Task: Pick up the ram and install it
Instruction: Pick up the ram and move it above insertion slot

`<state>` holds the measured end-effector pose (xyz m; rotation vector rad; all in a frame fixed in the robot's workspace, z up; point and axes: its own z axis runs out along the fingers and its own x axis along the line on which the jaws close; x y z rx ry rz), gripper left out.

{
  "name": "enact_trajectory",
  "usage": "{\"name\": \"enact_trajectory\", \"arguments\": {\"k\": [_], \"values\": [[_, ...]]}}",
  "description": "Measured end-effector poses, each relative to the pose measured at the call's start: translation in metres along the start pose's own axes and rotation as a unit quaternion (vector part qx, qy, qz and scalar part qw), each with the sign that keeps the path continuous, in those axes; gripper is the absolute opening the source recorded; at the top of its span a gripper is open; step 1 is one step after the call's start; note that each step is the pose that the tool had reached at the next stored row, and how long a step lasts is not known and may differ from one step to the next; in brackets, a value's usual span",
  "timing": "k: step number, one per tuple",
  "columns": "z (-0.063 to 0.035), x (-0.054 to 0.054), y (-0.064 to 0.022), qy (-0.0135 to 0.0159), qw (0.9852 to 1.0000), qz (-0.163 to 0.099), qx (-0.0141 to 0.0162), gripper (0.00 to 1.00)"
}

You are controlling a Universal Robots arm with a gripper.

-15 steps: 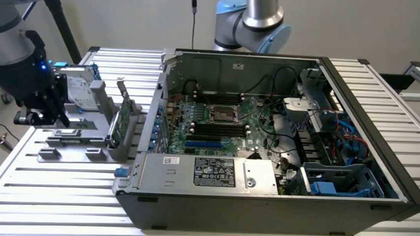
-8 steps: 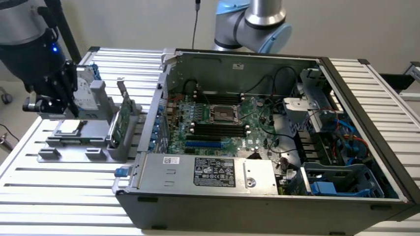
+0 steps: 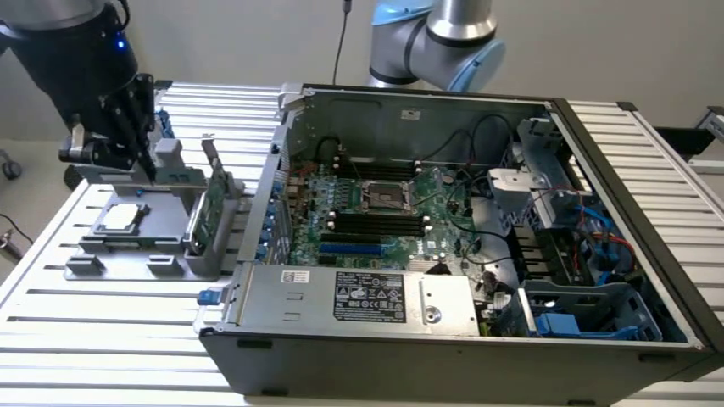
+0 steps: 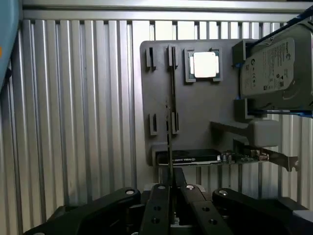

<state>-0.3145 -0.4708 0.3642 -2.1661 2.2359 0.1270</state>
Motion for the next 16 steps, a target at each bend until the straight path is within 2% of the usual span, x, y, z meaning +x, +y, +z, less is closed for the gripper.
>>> {"name": "enact_trajectory", "arguments": {"k": [4, 7, 11, 16], "values": [[-0.0183, -0.002, -0.0174, -0.0007, 1.0000, 0.000, -0.0016, 0.14], [-0.0264, -0.003, -0.0306, -0.0011, 1.0000, 0.000, -0.0025, 0.14], [-0.0309, -0.004, -0.0488, -0.0028, 1.0000, 0.000, -0.0031, 0.14], [-0.0325, -0.005, -0.0713, -0.0085, 1.0000, -0.001, -0.0034, 0.14]]}}
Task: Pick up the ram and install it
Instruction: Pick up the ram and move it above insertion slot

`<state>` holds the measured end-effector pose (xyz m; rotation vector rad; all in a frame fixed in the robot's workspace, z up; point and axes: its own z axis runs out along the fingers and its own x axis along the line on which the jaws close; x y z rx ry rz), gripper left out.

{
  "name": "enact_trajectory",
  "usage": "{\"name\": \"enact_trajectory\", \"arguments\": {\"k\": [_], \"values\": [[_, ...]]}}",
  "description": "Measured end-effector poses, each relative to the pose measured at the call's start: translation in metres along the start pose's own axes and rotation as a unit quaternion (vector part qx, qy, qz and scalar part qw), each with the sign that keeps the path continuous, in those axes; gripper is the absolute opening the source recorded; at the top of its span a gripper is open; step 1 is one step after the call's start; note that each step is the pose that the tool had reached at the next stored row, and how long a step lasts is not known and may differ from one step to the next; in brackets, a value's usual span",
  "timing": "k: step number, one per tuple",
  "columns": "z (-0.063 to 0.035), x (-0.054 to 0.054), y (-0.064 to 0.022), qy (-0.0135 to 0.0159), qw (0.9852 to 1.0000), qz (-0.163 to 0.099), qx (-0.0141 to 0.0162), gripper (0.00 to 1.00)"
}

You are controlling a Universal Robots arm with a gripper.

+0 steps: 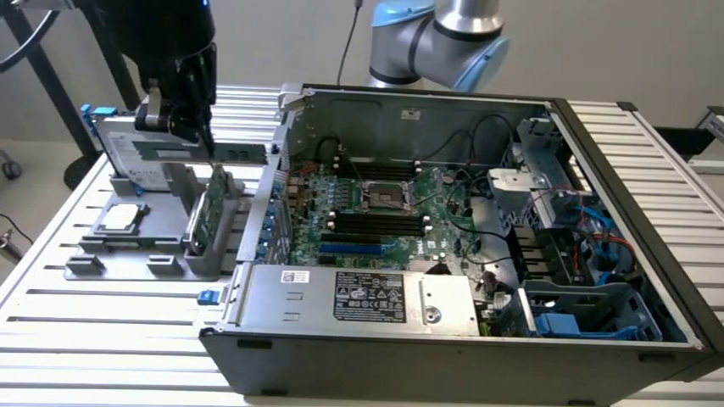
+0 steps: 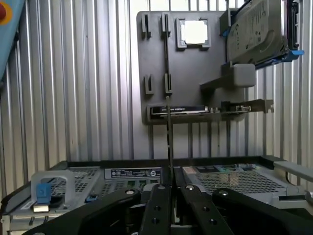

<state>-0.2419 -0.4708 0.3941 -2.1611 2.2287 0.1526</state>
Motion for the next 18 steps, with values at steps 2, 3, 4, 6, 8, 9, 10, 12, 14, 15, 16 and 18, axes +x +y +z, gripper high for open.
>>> {"name": "enact_trajectory", "arguments": {"k": [2, 3, 4, 6, 8, 9, 10, 12, 14, 15, 16, 18], "values": [[-0.0004, 0.000, -0.0089, -0.0024, 1.0000, 0.000, -0.0001, 0.14], [-0.0006, 0.000, -0.0138, -0.0037, 1.0000, 0.000, -0.0001, 0.14], [-0.0008, -0.001, -0.0183, -0.0049, 1.0000, 0.000, -0.0002, 0.14], [-0.0012, -0.001, -0.0272, -0.0076, 1.0000, 0.000, -0.0002, 0.14], [-0.0015, -0.001, -0.0362, -0.0102, 0.9999, -0.001, -0.0003, 0.14], [-0.0018, -0.001, -0.0408, -0.0113, 0.9999, -0.001, -0.0003, 0.14], [-0.0020, -0.001, -0.0453, -0.0124, 0.9999, -0.001, -0.0004, 0.14], [-0.0024, -0.002, -0.0547, -0.0144, 0.9999, -0.001, -0.0004, 0.14], [-0.0028, -0.002, -0.0636, -0.0162, 0.9999, -0.001, -0.0005, 0.14], [-0.0030, -0.002, -0.0681, -0.0170, 0.9999, -0.001, -0.0006, 0.14], [-0.0032, -0.002, -0.0726, -0.0179, 0.9998, -0.001, -0.0006, 0.14], [-0.0036, -0.003, -0.0816, -0.0196, 0.9998, -0.001, -0.0006, 0.14]]}}
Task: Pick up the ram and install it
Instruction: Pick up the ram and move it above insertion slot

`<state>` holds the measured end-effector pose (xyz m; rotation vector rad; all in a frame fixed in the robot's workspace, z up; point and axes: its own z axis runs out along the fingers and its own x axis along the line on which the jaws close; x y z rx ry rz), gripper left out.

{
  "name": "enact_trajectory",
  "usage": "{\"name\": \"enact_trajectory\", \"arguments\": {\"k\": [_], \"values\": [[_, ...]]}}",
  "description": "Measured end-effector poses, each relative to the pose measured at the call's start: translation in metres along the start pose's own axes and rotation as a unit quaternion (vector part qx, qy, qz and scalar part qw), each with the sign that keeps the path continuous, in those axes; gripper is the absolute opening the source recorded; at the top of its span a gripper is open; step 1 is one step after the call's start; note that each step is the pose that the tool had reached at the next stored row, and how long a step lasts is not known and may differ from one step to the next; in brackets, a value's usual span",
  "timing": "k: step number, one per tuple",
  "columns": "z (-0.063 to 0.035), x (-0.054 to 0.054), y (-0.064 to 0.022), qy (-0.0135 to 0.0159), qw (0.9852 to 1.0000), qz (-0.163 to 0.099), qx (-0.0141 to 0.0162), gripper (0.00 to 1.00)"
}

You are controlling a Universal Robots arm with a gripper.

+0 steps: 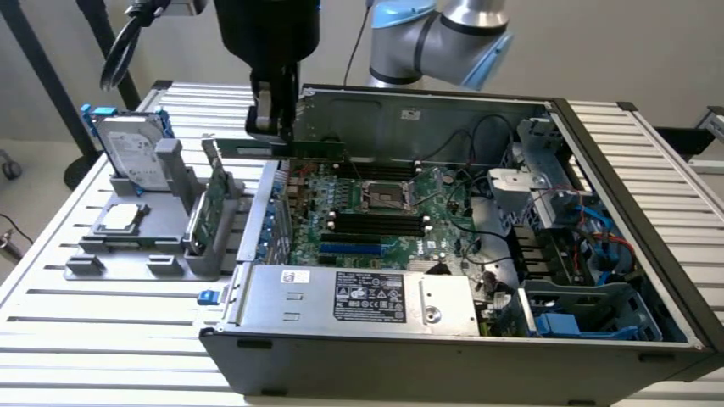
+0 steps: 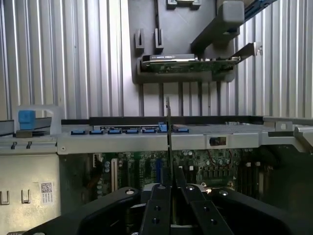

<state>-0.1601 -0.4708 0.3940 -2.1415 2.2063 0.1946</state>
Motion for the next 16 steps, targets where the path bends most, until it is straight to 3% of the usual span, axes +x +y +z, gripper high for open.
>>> {"name": "enact_trajectory", "arguments": {"k": [4, 16], "values": [[-0.0006, -0.001, -0.0184, -0.0017, 1.0000, 0.000, -0.0001, 0.14], [0.0047, -0.002, -0.0728, -0.0018, 1.0000, -0.001, -0.0009, 0.14]]}}
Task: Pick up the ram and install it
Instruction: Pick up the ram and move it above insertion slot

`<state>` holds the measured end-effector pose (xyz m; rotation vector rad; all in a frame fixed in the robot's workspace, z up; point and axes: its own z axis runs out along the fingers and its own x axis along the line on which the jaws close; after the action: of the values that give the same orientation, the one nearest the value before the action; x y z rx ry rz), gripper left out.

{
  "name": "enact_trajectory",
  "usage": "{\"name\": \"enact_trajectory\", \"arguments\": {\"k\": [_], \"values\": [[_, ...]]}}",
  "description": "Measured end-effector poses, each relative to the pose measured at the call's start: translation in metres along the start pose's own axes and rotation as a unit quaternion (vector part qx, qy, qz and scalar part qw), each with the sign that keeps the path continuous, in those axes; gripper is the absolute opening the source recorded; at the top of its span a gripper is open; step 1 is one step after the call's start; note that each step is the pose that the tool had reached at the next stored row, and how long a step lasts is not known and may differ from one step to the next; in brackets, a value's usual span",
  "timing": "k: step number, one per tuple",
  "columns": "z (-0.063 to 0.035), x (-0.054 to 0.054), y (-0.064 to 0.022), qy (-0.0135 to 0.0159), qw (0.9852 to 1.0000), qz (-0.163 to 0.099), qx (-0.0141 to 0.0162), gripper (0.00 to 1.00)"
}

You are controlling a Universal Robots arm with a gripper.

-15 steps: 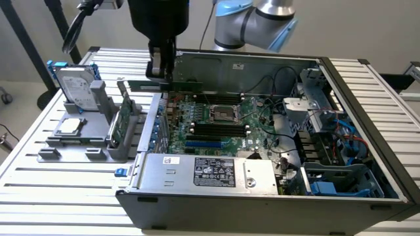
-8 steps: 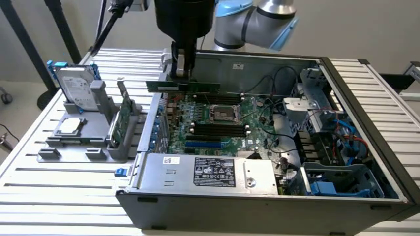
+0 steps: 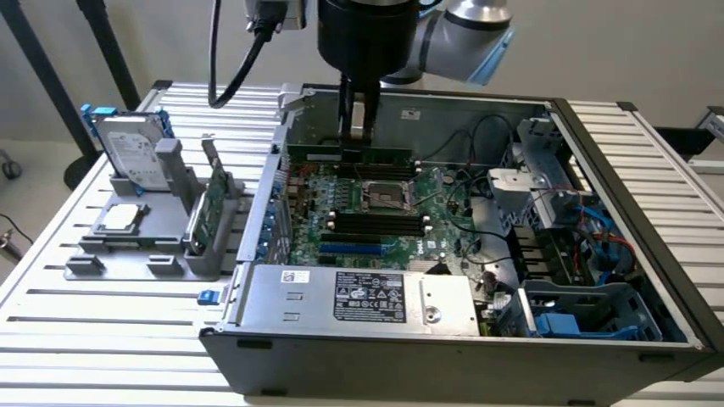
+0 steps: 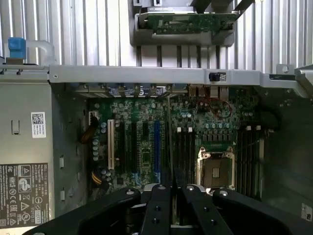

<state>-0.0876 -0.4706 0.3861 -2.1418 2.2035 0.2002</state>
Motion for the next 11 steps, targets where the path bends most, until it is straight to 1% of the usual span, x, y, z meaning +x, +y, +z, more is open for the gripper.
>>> {"name": "enact_trajectory", "arguments": {"k": [3, 5, 11], "values": [[0.0051, -0.002, -0.0092, 0.0013, 1.0000, 0.000, 0.0000, 0.14], [0.0087, -0.006, -0.0141, 0.0025, 1.0000, 0.000, 0.0000, 0.14], [0.0196, -0.029, -0.0238, 0.0070, 1.0000, 0.000, 0.0002, 0.14]]}}
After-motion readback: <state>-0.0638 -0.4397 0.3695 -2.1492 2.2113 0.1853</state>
